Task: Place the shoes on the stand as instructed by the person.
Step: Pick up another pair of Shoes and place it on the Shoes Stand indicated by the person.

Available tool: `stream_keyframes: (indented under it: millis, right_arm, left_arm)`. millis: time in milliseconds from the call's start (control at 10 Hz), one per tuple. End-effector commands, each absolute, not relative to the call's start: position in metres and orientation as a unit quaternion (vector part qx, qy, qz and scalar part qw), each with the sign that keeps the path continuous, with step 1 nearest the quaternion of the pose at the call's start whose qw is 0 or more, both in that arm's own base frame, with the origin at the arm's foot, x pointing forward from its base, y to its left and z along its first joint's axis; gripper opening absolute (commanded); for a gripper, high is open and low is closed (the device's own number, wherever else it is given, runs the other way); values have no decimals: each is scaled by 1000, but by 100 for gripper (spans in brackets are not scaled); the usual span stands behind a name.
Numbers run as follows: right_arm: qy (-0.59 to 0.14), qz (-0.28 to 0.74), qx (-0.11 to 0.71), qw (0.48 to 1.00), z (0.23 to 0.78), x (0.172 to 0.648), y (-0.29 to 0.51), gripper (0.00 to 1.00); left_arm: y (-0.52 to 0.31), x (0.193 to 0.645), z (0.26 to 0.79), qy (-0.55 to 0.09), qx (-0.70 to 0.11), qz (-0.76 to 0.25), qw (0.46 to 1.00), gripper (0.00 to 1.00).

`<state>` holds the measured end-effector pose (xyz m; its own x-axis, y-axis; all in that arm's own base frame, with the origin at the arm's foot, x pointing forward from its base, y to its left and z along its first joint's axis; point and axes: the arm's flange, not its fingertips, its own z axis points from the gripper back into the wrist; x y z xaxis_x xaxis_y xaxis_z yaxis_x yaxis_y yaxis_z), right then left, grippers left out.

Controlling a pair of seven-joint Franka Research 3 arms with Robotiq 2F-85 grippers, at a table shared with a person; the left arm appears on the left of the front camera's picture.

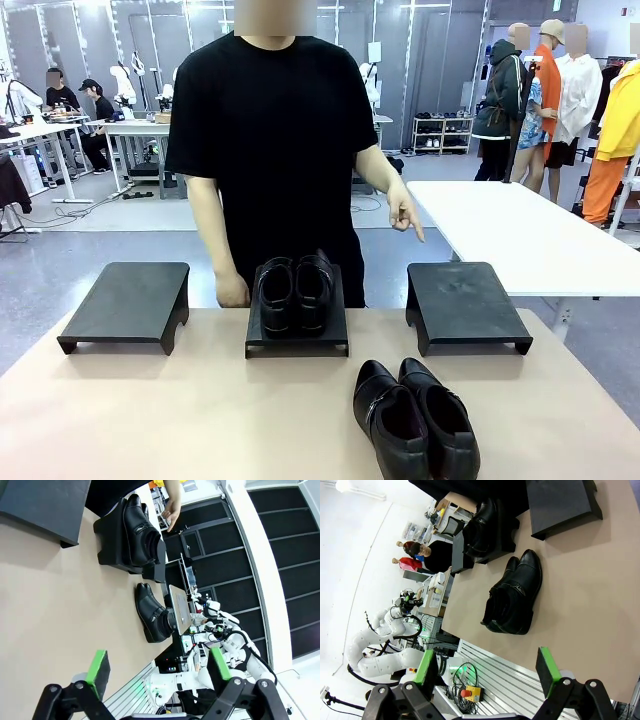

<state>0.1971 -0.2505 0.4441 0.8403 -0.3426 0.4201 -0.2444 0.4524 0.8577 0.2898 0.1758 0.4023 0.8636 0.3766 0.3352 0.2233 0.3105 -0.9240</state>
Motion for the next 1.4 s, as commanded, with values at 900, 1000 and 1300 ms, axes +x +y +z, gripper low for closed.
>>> stream_keyframes:
  millis: [900, 1000, 1300]
  right_arm:
    - [-194, 16, 449, 872, 493, 234, -192, 100]
    - [-158, 41, 427, 890, 505, 251, -163, 100]
    - [-62, 80, 369, 924, 518, 289, -62, 100]
  left_arm:
    - [176, 290, 402, -259, -590, 42, 764, 100]
    - [176, 290, 402, -259, -590, 42, 764, 100]
    - [176, 290, 402, -259, -590, 42, 764, 100]
